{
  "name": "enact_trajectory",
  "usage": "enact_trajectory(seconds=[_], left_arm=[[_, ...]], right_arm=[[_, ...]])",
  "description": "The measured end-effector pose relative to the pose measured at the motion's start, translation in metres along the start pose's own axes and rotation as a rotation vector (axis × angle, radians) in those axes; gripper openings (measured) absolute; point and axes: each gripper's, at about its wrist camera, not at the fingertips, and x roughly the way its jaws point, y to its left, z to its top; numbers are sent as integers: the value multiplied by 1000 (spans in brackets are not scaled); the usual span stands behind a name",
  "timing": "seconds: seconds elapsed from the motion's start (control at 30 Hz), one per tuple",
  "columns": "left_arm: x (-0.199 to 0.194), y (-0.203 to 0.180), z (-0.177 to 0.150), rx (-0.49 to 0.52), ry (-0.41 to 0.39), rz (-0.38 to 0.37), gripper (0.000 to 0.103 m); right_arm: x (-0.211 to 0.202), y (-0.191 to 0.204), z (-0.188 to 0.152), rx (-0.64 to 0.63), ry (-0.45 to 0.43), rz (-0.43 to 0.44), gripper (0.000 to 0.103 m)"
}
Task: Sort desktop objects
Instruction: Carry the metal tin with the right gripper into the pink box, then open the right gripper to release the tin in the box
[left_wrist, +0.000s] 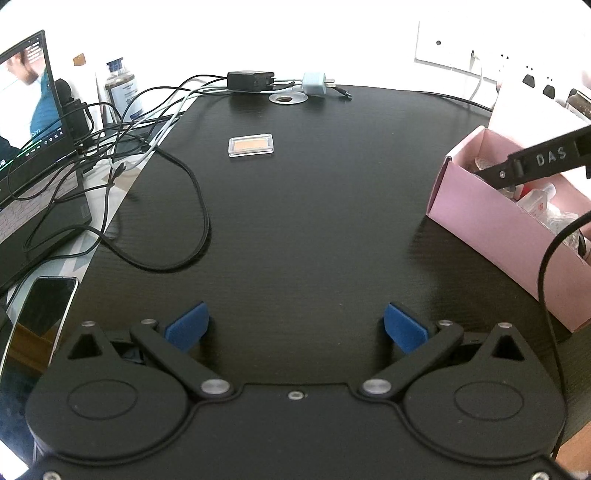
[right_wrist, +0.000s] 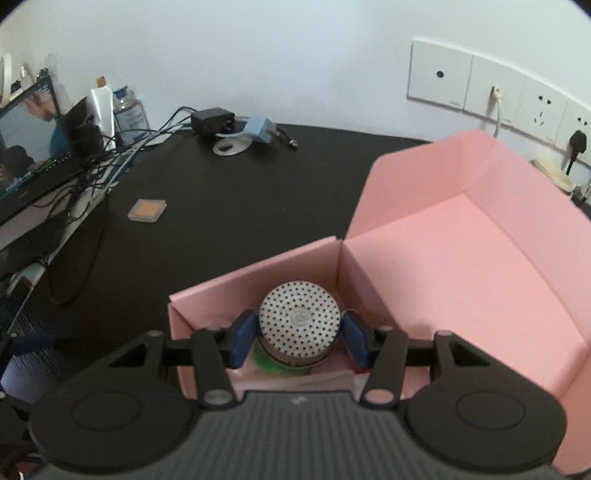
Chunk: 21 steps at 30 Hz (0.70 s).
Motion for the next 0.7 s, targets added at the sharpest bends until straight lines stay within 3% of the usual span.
enact_trajectory(seconds=[0.23,0.33,0.4,0.47,0.57,0.7], left_arm=[[0,1,-2,1,0,0,103],[0,1,-1,1,4,0,103],[0,0,-1,1,7,0,103],[0,0,0,1,12,1,103],[2,0,2,2,20,1,103],[5,-1,7,6,35,-2,103]], right_arm=[[-1,-3,-4,4,1,24,52],[-11,-9,-5,31,-32,45,67],[-21,-11,-8,47,-77,62,92],[-37,-12,-14,64,-150,81,100],[-54,-11,-27,86,-211,53,102],[-63,-18,-46,166,-200,61,102]])
